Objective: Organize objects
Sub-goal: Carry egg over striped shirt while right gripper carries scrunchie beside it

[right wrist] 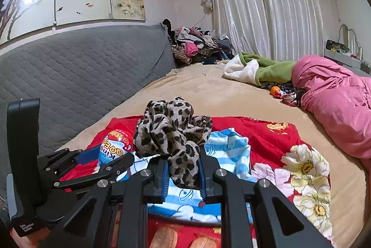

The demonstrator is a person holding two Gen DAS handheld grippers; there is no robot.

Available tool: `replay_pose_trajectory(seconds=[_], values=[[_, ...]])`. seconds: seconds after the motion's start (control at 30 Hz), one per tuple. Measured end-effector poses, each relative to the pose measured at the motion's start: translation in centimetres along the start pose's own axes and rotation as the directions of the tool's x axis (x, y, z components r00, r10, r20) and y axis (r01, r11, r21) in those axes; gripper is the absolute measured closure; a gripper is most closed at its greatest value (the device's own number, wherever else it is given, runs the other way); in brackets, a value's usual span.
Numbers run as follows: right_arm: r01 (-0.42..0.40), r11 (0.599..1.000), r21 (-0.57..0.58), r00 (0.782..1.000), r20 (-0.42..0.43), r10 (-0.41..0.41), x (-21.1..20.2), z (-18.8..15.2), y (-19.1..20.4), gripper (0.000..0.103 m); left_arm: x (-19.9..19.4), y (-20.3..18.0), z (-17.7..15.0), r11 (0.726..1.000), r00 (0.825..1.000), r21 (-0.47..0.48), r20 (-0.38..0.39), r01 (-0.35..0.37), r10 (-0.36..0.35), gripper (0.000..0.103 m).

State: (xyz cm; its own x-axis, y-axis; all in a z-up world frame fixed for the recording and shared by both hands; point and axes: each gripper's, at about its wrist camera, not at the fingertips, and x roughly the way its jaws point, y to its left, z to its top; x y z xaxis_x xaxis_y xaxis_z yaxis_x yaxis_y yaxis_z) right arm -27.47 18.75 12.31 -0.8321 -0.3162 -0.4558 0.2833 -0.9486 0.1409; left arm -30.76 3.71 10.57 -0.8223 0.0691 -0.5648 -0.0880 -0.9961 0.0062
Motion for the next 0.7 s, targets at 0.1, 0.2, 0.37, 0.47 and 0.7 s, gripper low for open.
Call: replay_pose_trajectory(seconds=[0.1,0.2,0.37,0.47,0.7], values=[[0.007,1.000,-0.001,1.000,-0.001,-0.007,1.4,0.3,-0.5,0.083,1.2,0.0,0.5,1.000,1.000,0.005,0.001,-0.006,0.006,0.054],[0.004,1.000,0.010,1.000,0.001,-0.004,2.8,0.6,-1.1,0.083,2.6,0.1,1.0,1.000,1.000,0.010,-0.004,-0.013,0.013,0.054],[0.021,1.000,0.013,1.000,-0.001,-0.021,5.2,0.7,-2.1,0.083,5.2,0.1,1.6,1.000,1.000,0.015,-0.016,-0.024,0.024,0.054],[0.024,1.000,0.017,1.000,-0.011,-0.024,6.8,0.5,-2.6,0.083,6.7,0.1,1.6,1.000,0.999,0.007,-0.034,-0.024,0.024,0.054],[0.013,1.000,0.027,0.998,-0.063,-0.011,10.3,-0.8,-3.4,0.083,9.9,0.4,1.3,0.999,0.998,-0.024,-0.059,-0.028,0.026,0.054]])
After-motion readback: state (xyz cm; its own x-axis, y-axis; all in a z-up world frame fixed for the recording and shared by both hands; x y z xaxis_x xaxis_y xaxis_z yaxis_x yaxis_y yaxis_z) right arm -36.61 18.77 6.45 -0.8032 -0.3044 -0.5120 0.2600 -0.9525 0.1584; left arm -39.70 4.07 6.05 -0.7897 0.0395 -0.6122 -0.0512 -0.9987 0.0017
